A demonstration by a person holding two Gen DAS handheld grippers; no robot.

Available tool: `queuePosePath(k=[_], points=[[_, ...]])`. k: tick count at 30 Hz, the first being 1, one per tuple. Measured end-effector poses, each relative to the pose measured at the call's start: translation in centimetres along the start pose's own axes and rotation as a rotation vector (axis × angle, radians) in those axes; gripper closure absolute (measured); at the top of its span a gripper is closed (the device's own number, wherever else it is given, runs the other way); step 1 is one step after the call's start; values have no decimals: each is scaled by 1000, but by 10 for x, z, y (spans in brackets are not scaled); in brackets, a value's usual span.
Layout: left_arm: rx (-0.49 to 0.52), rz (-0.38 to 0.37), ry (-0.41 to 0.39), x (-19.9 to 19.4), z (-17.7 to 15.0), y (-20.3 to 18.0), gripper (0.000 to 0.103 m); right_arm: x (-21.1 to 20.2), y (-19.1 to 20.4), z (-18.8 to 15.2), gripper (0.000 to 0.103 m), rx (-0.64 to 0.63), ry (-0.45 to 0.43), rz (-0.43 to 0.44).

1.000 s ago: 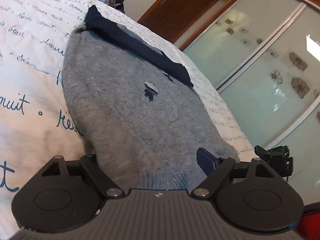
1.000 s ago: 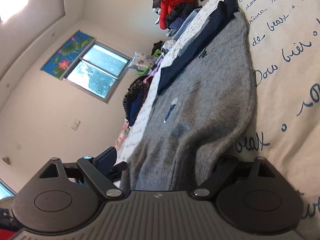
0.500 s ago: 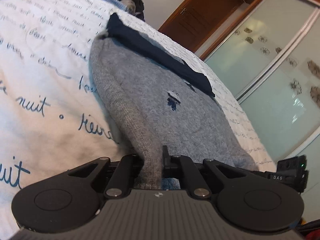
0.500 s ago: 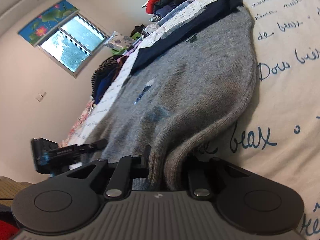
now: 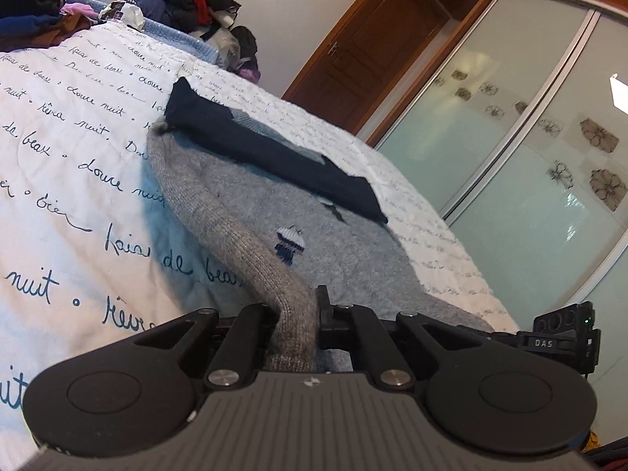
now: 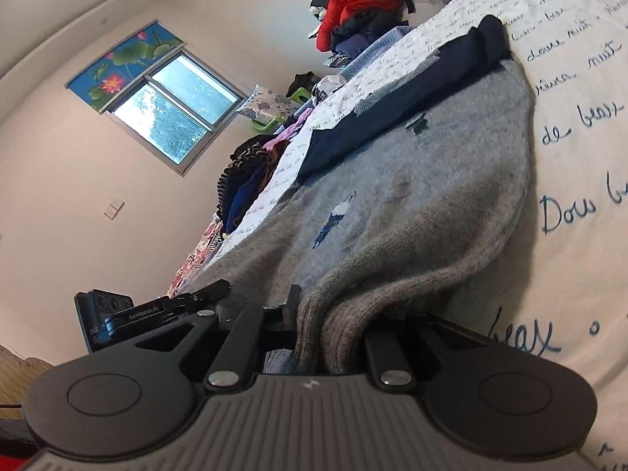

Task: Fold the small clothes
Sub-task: 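Grasp the ribbed hem with the left gripper while the right gripper grasps it too, then lift the ribbed hem with both grippers and fold it toward the collar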

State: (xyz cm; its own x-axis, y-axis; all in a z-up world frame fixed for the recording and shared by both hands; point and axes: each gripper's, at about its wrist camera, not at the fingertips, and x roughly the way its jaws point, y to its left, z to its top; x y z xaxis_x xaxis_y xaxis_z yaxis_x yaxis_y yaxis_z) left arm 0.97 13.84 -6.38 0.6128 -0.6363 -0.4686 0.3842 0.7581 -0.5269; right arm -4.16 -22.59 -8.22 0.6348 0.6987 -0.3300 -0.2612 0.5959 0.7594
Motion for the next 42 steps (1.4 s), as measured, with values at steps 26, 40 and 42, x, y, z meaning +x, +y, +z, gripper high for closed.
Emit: queuePosePath(k=[26, 40, 42], points=[[-231, -135, 123, -33, -54, 68, 74, -54, -85, -59, 85, 408, -42, 238], [-219, -193, 80, -24, -51, 48, 53, -62, -70, -56, 97, 275, -98, 81], [-171, -178, 96, -18, -50, 36, 49, -59, -59, -53, 97, 217, -82, 38]])
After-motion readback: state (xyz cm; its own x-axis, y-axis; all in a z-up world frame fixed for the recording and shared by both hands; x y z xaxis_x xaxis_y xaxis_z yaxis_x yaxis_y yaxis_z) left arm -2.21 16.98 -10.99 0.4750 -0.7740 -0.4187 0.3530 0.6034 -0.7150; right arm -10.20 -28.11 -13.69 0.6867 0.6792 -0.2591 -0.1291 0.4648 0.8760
